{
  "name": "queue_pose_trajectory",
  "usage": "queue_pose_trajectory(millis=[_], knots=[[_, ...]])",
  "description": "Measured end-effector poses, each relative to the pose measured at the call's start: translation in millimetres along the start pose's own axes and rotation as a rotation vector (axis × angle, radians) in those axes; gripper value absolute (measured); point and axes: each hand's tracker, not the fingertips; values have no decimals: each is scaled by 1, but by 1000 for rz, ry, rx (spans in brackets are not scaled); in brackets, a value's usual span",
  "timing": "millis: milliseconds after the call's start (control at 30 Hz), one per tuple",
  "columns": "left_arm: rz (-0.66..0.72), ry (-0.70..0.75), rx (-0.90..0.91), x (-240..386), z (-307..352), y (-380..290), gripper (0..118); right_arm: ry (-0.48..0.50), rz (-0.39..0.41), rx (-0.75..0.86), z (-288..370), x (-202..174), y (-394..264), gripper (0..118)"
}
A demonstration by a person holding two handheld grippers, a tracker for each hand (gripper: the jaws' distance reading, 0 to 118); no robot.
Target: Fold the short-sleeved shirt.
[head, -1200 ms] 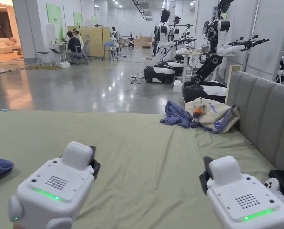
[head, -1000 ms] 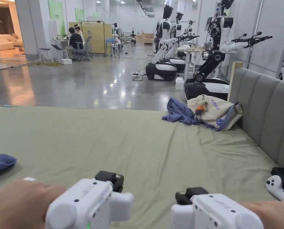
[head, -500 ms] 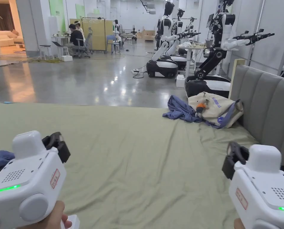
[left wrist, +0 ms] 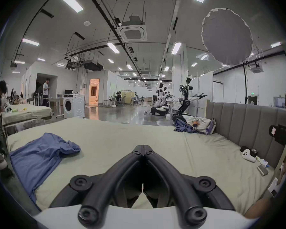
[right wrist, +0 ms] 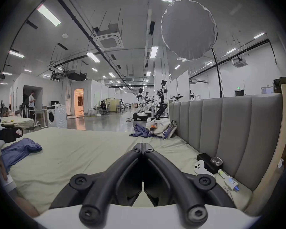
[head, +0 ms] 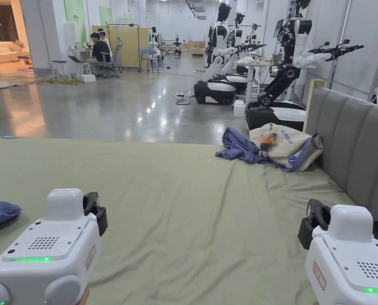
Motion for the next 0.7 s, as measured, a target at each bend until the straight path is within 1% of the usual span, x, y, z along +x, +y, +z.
queue_pose_trajectory(millis=[200, 467, 700], knots=[[28, -4, 1, -4, 1, 2, 0, 1, -10, -7, -1, 1, 0, 2], [21, -12, 5, -2, 2, 4, 0, 14, 14, -8, 0, -4, 0, 2], [3, -17, 12, 1, 4, 6, 0, 18, 10, -8, -1, -3, 0, 2]])
